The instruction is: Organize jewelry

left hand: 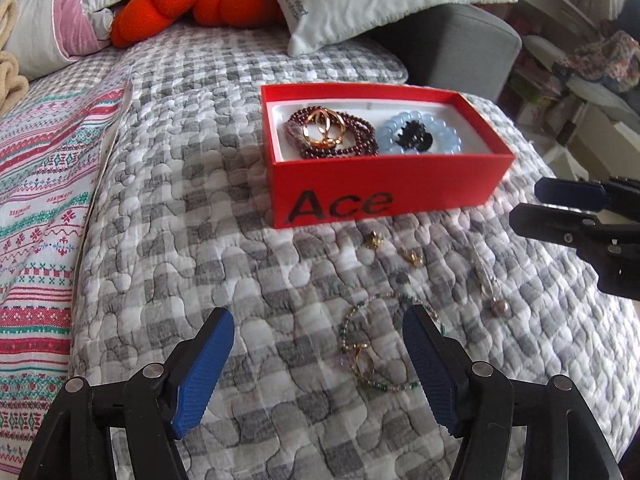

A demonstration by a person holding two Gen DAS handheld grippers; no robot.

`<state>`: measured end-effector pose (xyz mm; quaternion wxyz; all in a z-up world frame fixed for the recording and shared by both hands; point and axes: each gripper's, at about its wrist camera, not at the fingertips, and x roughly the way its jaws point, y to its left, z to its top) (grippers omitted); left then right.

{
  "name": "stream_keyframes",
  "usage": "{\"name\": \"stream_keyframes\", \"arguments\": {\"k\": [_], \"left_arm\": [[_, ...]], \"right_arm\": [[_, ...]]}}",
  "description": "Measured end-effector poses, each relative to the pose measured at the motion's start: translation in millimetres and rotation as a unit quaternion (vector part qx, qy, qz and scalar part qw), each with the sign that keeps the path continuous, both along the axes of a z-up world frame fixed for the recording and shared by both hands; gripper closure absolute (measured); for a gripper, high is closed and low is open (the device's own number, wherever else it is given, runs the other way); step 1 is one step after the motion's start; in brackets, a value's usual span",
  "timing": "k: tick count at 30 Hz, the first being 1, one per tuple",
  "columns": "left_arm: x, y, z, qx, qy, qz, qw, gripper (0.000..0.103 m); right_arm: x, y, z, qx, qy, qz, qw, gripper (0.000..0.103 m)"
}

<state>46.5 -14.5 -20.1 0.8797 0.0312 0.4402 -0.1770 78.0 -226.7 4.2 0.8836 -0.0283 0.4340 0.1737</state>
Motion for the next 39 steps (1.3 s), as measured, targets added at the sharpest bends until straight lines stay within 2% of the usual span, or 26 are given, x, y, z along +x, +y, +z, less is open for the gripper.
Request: {"name": "stream_keyframes", "arguments": {"k": [7,12,15,17,22,30,39], "left_arm": [[-15,0,-8,0.014,0.013,-0.031,0.9993,0.031],[-22,-3,-8,0.007,0.021,-0.052,0.9984,0.052],[-23,-5,-6,-0.004,0.021,-0.060,0.9979,0.066],[-22,-8,-7,-0.006,0.027,-0.069,0.9972,0.079],[-19,-20,-12,0.011,0.028,-0.075,0.9967,0.087],[-5,-25,-24,0.028,0.037,-0.056,0.9973,0.087],[-5,-31,-23,0.041,0.020,-0.056,0.9974,0.090]], "right_arm": [[-12,-14,-18,-0.016,0.037,-0.014,0.999,0.049],[-19,-18,-29,-0.038,0.058,-0.018,0.997,0.049],[-22,-19,-31,-0.029,0.068,-0.011,0.997,0.049],[-24,-19,-33,-0.025,0.073,-0.010,0.997,0.049],[-27,-20,-39,-0.012,0.096,-0.014,0.995,0.049],[-27,-17,-43,-0.009,0.105,-0.017,0.994,0.049],[-21,-10,-47,-0.025,0.100,-0.017,0.995,0.048]]}}
